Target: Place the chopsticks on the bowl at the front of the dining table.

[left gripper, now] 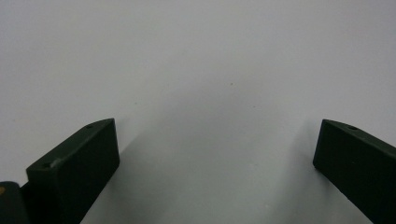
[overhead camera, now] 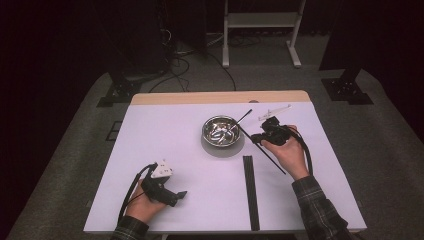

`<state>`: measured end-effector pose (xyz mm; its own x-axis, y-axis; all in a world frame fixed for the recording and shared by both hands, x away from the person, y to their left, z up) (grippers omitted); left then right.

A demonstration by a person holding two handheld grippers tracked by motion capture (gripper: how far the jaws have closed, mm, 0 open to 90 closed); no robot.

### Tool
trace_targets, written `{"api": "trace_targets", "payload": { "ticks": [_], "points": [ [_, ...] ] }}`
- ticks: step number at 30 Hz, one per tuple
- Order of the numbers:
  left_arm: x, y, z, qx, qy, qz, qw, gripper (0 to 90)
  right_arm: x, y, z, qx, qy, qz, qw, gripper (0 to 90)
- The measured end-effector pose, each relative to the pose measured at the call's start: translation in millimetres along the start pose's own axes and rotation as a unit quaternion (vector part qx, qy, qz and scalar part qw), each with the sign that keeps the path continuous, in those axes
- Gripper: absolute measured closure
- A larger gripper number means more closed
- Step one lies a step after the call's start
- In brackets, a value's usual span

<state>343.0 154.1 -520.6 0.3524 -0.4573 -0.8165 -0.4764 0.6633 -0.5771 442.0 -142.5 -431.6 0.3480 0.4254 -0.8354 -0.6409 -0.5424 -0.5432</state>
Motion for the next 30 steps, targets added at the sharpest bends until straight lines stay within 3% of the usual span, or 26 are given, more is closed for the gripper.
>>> {"api": "trace_targets", "payload": {
  "ticks": [17, 30],
  "points": [
    [0.2, -0.1, 0.0, -0.001, 0.000, -0.001, 1.0000, 0.0, 16.7, -34.4, -1.0, -0.007, 0.001, 0.010, 0.9999, 85.4],
    [0.2, -0.1, -0.1, -0.001, 0.001, -0.001, 1.0000, 0.0, 38.4, -60.2, -9.0, 0.007, -0.003, 0.011, 0.9999, 85.4]
  ]
}}
Point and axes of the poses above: each handheld gripper's, and its own axes: x roughly forward along the jaws, y roughly out of its underside, z roughly to its left, the point moved 8 cm from there along x, roughly forward along the jaws, and after that the axes turned 10 degrees about z, right-handed, at the moved point
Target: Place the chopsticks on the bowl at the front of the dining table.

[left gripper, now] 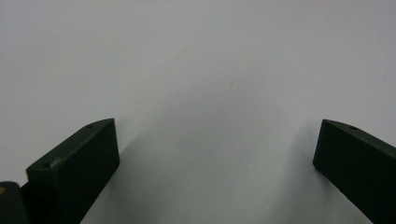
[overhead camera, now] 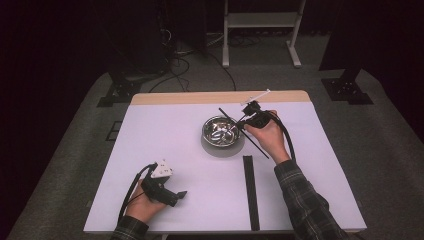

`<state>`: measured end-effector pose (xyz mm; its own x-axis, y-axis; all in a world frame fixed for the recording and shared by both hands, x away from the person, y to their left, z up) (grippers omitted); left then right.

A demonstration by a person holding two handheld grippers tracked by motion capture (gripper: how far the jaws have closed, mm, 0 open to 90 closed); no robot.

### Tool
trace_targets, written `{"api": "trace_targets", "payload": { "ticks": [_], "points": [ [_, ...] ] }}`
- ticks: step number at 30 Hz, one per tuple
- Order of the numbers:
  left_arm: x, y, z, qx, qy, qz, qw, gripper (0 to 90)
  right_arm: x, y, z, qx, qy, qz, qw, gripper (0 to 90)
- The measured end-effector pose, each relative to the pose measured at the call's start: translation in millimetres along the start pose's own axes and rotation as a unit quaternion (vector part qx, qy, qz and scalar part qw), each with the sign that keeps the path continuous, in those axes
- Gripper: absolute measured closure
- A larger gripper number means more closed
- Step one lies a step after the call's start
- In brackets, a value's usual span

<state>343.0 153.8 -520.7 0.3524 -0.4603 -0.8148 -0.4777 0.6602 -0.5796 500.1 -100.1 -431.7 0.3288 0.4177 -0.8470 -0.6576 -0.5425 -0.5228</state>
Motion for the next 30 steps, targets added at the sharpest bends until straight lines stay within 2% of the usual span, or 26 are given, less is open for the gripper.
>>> {"api": "trace_targets", "payload": {
  "ticks": [16, 30],
  "points": [
    [-0.2, 0.1, 0.1, 0.001, 0.000, 0.001, 1.0000, 0.0, 33.1, -25.2, -5.0, 0.008, 0.003, 0.017, 0.9998, 85.4],
    [0.0, 0.0, 0.2, 0.001, 0.000, 0.000, 1.0000, 0.0, 45.4, -32.2, -5.7, 0.013, 0.007, 0.019, 0.9997, 85.3]
  ]
}}
Point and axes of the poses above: each handheld gripper's, and its own axes: x roughly forward along the jaws, y roughly out of its underside, z roughly to its left, the point moved 8 cm from there along x, roughly forward along the jaws, and after that the axes turned 10 degrees about z, right-handed, at the moved point
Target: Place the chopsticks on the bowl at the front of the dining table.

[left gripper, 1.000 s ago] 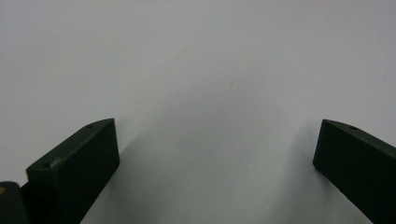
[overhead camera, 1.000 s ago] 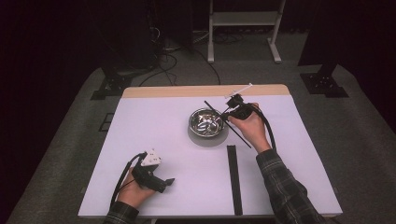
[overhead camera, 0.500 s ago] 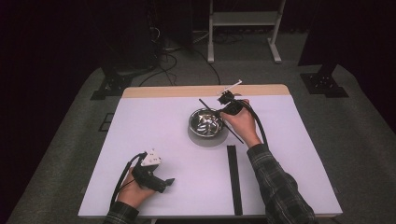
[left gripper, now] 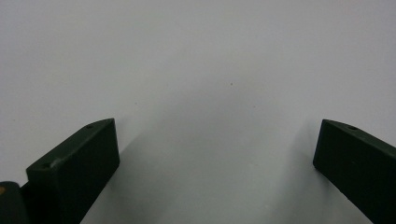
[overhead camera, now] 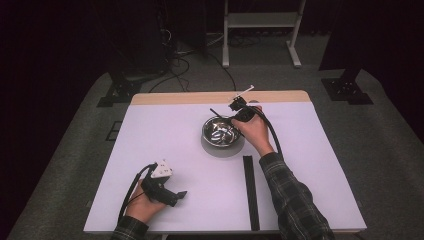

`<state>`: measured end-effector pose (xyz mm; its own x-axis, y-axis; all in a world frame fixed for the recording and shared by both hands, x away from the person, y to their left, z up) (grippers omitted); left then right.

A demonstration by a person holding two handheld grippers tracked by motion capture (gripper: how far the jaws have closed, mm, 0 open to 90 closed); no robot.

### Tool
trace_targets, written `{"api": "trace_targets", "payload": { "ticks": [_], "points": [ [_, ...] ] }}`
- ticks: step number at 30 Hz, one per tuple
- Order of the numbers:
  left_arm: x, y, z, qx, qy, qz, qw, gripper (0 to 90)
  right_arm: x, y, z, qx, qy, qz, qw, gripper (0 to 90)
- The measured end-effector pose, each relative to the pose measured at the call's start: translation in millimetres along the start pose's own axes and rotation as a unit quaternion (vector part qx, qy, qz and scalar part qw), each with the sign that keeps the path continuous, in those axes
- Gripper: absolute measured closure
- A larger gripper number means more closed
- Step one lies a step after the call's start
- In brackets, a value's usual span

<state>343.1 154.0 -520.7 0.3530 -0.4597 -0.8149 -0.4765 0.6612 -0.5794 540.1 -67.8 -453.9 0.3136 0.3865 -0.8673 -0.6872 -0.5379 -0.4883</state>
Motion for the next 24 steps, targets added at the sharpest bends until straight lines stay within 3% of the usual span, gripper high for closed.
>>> {"api": "trace_targets", "payload": {
  "ticks": [5, 11, 19, 24],
  "points": [
    [0.0, 0.0, 0.0, 0.000, 0.000, 0.000, 1.0000, 0.0, 1.3, -4.0, 1.9, -0.003, 0.000, -0.006, 1.0000, 85.1],
    [0.0, 0.0, -0.1, 0.000, 0.000, 0.000, 1.0000, 0.0, 0.7, -5.8, 1.8, -0.001, 0.007, -0.013, 0.9999, 74.9],
    [0.1, -0.1, -0.3, -0.001, 0.000, -0.001, 1.0000, 0.0, -19.4, -3.7, 4.7, -0.003, 0.004, -0.034, 0.9994, 63.9],
    [-0.1, 0.0, -0.4, -0.001, 0.000, 0.000, 1.0000, 0.0, -33.5, 9.9, 5.5, -0.005, 0.007, -0.037, 0.9993, 56.4]
  ]
}}
Point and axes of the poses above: each handheld gripper's, and its own axes: x roughly forward along the jaws, y roughly out of its underside, z roughly to its left, the point moved 8 cm from there along x, roughly forward along the jaws, and after that the axes turned 10 degrees about z, right-handed, at the moved point
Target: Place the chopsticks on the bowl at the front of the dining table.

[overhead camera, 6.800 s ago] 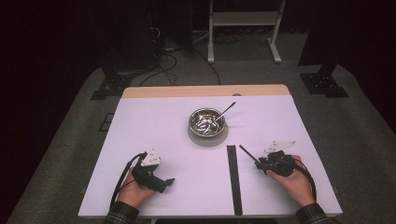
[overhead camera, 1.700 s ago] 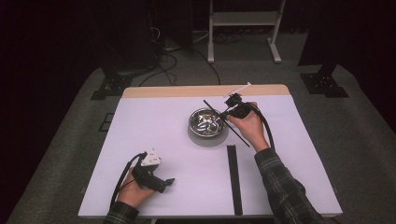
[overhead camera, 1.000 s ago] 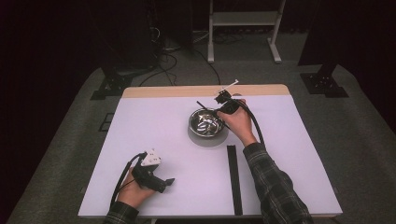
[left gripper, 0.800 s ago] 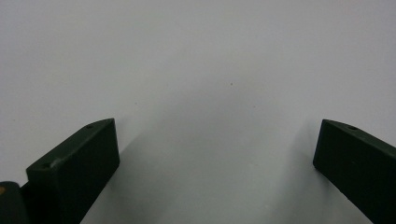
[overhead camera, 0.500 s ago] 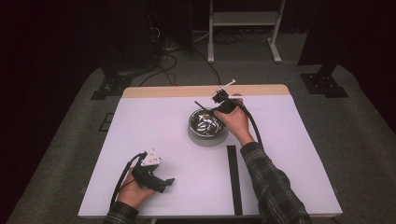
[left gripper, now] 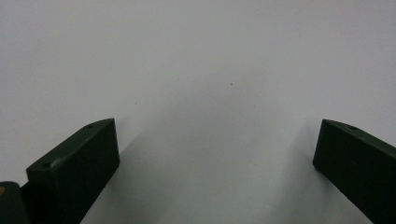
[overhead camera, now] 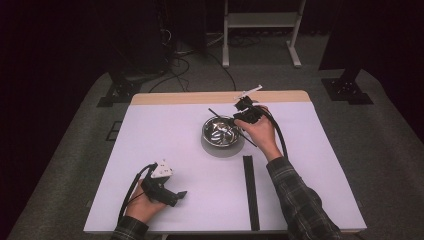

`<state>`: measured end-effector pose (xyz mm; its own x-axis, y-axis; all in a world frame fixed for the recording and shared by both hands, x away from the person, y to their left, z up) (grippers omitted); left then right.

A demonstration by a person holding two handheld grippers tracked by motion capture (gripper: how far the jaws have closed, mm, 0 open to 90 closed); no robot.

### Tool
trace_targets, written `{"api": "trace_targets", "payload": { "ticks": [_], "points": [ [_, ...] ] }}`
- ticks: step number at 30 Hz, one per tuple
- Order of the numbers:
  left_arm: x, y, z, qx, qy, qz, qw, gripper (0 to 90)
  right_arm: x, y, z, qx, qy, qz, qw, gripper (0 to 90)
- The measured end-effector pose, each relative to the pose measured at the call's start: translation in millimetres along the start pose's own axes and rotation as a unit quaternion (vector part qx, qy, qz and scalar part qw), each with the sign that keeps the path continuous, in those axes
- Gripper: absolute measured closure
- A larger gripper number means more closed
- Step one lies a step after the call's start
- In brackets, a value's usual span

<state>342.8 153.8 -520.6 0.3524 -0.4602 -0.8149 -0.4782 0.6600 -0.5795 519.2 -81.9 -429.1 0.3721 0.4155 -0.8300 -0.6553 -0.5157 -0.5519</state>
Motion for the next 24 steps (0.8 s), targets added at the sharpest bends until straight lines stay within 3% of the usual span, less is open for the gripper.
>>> {"api": "trace_targets", "payload": {
  "ticks": [6, 24],
  "points": [
    [0.0, 0.0, 0.1, 0.001, 0.000, 0.000, 1.0000, 0.0, -17.2, 15.7, 0.4, -0.003, -0.005, -0.005, 1.0000, 50.2],
    [0.0, -0.1, 0.2, 0.001, -0.001, 0.000, 1.0000, 0.0, -70.7, 78.3, -10.1, 0.011, 0.023, -0.014, 0.9996, 38.9]
  ]
}}
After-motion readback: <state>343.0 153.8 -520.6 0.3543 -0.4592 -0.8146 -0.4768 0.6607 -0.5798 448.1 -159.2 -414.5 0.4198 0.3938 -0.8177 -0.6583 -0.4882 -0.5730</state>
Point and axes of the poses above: each handheld gripper's, and its own axes: x roughly forward along the jaws, y roughly out of its underside, z roughly to its left, the point moved 8 cm from there along x, roughly forward along the jaws, and after that the axes turned 10 degrees about z, right-handed, at the moved point
